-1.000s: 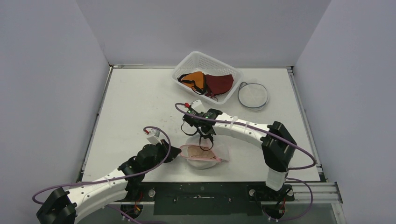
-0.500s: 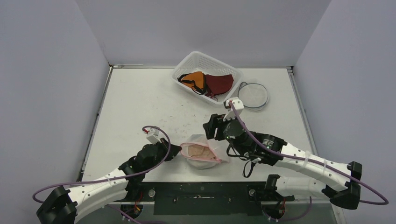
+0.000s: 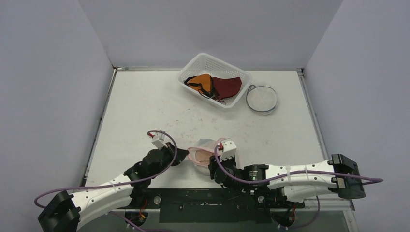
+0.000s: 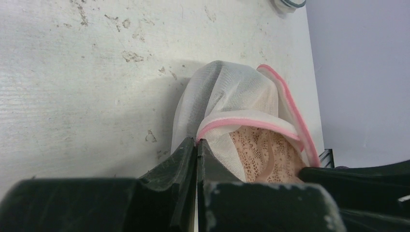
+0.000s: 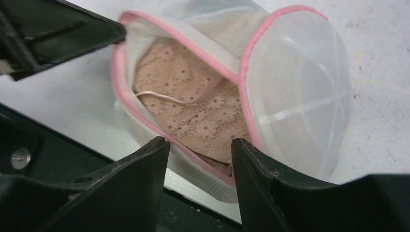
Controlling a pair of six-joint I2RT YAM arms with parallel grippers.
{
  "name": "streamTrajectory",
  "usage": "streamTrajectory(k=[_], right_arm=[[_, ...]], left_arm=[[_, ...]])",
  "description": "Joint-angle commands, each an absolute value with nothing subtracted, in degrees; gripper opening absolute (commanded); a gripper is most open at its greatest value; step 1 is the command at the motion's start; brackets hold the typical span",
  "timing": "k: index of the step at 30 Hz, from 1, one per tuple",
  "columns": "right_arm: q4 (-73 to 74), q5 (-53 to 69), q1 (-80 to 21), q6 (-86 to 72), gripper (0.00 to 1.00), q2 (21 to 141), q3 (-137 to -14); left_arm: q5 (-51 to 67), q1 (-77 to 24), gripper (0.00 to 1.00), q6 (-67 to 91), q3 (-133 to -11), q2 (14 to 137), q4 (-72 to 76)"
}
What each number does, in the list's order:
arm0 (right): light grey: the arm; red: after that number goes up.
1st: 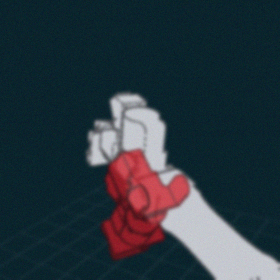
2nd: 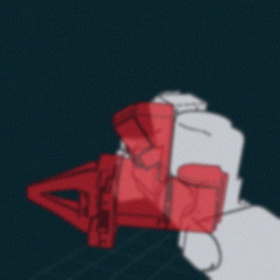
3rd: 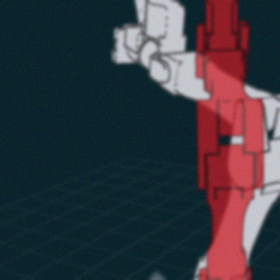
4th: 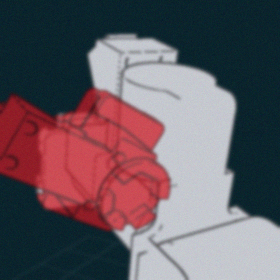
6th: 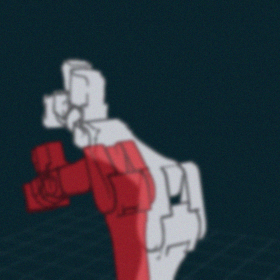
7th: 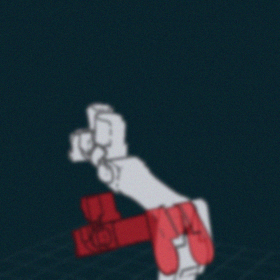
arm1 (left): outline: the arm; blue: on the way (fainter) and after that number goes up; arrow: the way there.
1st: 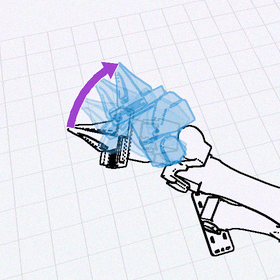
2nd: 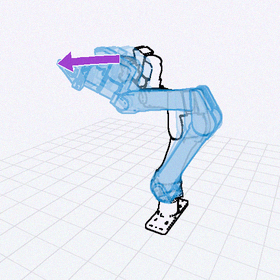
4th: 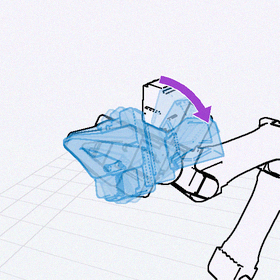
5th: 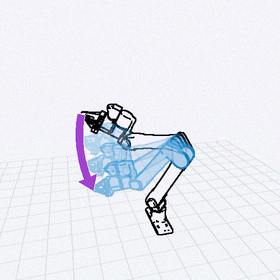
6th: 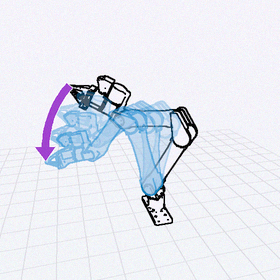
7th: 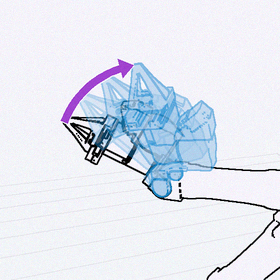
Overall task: Unzip the laundry bag and remove the bra
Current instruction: Open the laundry bag at the center of the board.
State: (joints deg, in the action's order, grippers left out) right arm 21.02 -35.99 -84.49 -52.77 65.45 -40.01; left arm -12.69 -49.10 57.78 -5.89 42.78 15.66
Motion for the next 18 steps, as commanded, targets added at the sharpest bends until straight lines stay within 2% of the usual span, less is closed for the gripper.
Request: streamTrajectory(k=[1,9,12,18], right_arm=[[18.0,-42.2,-85.1,-58.9,0.51,63.1,-34.6],[15.3,-47.9,-84.0,-61.3,0.53,64.4,-27.7],[10.5,-45.7,-81.9,-60.2,0.56,63.5,-24.0],[10.4,-44.1,-81.7,-61.3,0.64,59.7,-20.8]], left_arm=[[-13.1,-49.5,0.0,56.7,-5.7,40.0,17.9],[-9.8,-49.9,0.0,57.1,-2.6,35.9,16.5],[-9.2,-50.0,0.0,57.6,-1.3,34.4,13.8],[-7.0,-50.1,0.0,56.0,-3.3,31.8,6.5]])
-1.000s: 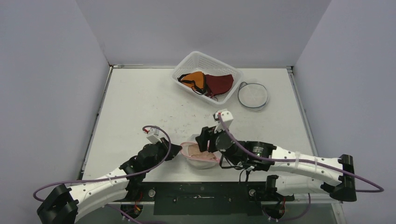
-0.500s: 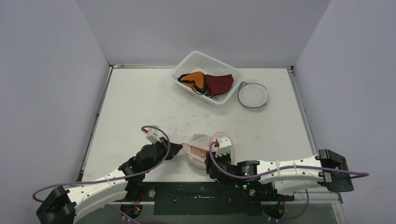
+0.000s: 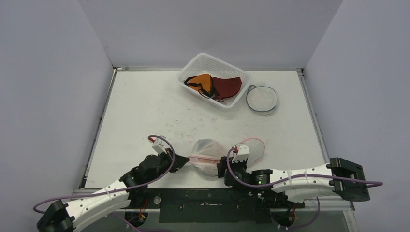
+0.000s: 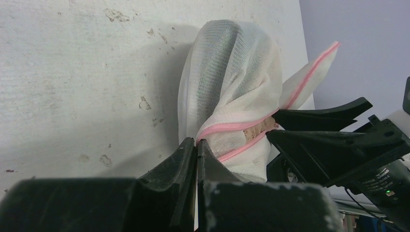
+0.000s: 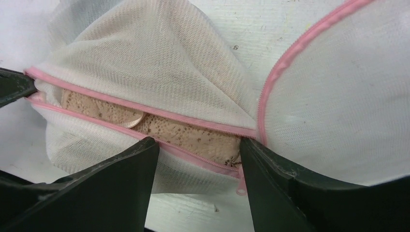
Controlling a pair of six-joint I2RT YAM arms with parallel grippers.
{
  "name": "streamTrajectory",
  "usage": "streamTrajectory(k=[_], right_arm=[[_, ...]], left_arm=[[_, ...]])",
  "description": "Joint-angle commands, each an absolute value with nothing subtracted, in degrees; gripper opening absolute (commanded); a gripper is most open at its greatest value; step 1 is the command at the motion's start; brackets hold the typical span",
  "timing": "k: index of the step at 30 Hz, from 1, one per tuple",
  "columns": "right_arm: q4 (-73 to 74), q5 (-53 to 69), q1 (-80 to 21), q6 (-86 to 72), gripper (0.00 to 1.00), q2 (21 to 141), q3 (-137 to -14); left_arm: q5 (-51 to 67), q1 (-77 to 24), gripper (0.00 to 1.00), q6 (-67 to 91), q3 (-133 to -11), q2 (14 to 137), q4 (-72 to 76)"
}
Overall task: Unzip the laundry bag and remove the bra
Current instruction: Open the laundry bag at the center of the board.
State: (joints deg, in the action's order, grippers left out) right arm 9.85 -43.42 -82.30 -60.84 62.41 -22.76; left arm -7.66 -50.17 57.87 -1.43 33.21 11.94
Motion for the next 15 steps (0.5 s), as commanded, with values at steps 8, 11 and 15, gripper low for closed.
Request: streamTrajectory(k=[8,11,15], right_arm=[[9.1,-41.6,-81.8,-56.8,0.69,57.2,-21.9],[9.7,-40.7,-81.7,-55.1,0.69,57.1,-22.7],[11.7,-39.4,-81.2,-52.7,0.69,56.4,-23.7]], left_arm=[[-7.4,-50.0,0.8,49.0,-14.6,31.5,-8.7],[-8.5,-50.0,0.84,44.0,-19.9,31.4,-12.1],[-7.0,-50.1,0.86,42.2,-22.8,33.0,-12.3]])
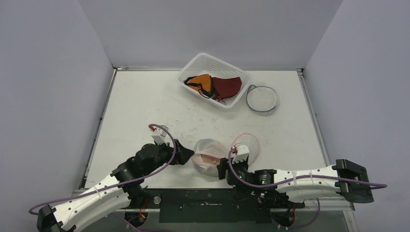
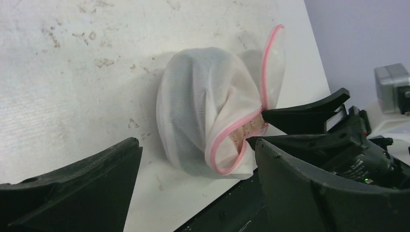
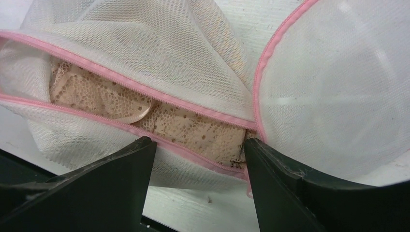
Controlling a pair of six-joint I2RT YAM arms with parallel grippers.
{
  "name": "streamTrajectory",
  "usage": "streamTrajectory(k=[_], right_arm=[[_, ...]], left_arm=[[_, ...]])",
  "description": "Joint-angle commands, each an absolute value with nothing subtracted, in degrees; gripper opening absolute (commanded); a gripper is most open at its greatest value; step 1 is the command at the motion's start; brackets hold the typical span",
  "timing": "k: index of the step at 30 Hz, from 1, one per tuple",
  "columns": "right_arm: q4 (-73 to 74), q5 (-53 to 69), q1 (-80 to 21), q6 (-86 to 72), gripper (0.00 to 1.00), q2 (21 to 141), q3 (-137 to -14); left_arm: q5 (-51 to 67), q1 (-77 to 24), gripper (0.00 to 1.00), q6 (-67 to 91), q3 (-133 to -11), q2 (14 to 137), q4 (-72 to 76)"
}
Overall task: Unzip the laundry bag and remove the bra
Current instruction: Open the laundry bag at the center of the board.
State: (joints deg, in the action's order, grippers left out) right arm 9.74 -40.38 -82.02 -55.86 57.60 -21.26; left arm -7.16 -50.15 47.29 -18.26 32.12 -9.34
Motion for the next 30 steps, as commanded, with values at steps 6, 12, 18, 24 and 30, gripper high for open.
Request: streamTrajectory(k=[6,12,18,24,30], right_arm=[[15.0,-36.9,-79.8,-50.2,0.68,54.0,-24.0],[17.1,-34.9,-78.2,-47.9,0.68,51.4,-24.4],[18.1,-33.8,-78.0,-47.6,0.68,48.8,-24.0],[17.9,-33.3,-78.1,-47.1,0.68,47.6,-23.7],[17.6,-33.3,-78.4,-46.6,0.68,45.8,-23.2]], left_arm=[[-3.3,-50.1,0.9,31.3,-34.1,41.0,-20.9],[5.3,-52.0,0.89,18.6,-44.9,54.1,-29.8],[4.3,-57.3,0.88,12.2,-49.7,63.2,-31.9],[-0.2,-58.9,0.77,10.2,-53.5,70.8,-31.9],[-3.8,-59.1,0.7,9.6,-56.3,74.1,-32.3]])
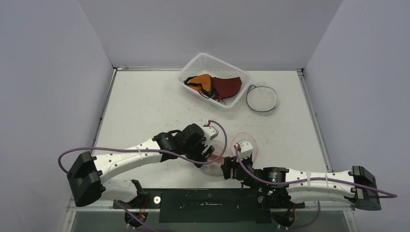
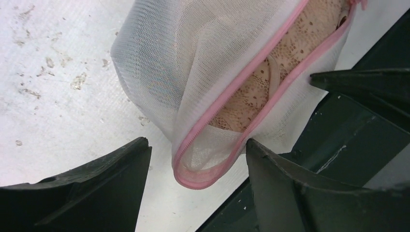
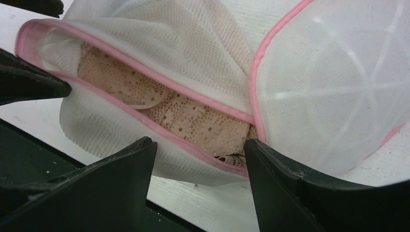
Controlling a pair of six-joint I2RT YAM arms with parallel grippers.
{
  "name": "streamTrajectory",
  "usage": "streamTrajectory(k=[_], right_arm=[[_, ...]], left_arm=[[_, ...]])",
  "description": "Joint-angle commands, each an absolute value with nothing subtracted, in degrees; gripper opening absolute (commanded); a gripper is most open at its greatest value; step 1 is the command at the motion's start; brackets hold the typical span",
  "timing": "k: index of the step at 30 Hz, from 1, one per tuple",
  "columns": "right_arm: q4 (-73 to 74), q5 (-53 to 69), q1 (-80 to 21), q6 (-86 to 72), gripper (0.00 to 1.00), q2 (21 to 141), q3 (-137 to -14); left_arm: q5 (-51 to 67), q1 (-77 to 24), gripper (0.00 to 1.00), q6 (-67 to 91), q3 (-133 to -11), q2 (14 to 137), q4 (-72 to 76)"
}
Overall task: Unzip the laundry bag and remove the bra
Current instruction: Open the laundry bag at the center of the board.
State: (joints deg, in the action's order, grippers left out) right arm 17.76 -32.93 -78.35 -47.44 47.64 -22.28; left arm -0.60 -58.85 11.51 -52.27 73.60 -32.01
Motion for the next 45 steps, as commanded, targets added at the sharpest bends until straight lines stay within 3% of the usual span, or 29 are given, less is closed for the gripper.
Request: streamTrajectory(k=[1,8,17,20,33,45], right_arm=[[17.5,-33.2,-78.4,-46.6,0.68,45.5,-23.1],[17.2,-32.8,-78.6,-46.2,0.69,44.7,-22.7],[17.2,-32.9,-78.8,-46.1,0.69,44.2,-22.6],[17.3,-33.1,-78.8,-46.4,0.7,44.2,-22.6],[17.7,-33.4,-78.9,-46.7,0.73,42.8,-22.5],[17.5,-33.4,-79.3,-46.7,0.73,42.4,-22.3]], left_arm=[[-4.0,-59.1,0.72,9.6,-56.8,74.0,-32.5],[-3.3,-59.1,0.83,9.3,-59.8,73.1,-34.1],[-0.8,-59.0,0.88,8.4,-61.5,72.5,-36.3],[0.0,-58.9,0.98,9.0,-62.2,71.3,-36.7],[4.5,-56.7,0.99,9.1,-63.4,71.7,-35.6],[4.7,-51.1,0.73,7.5,-63.4,80.2,-33.6]])
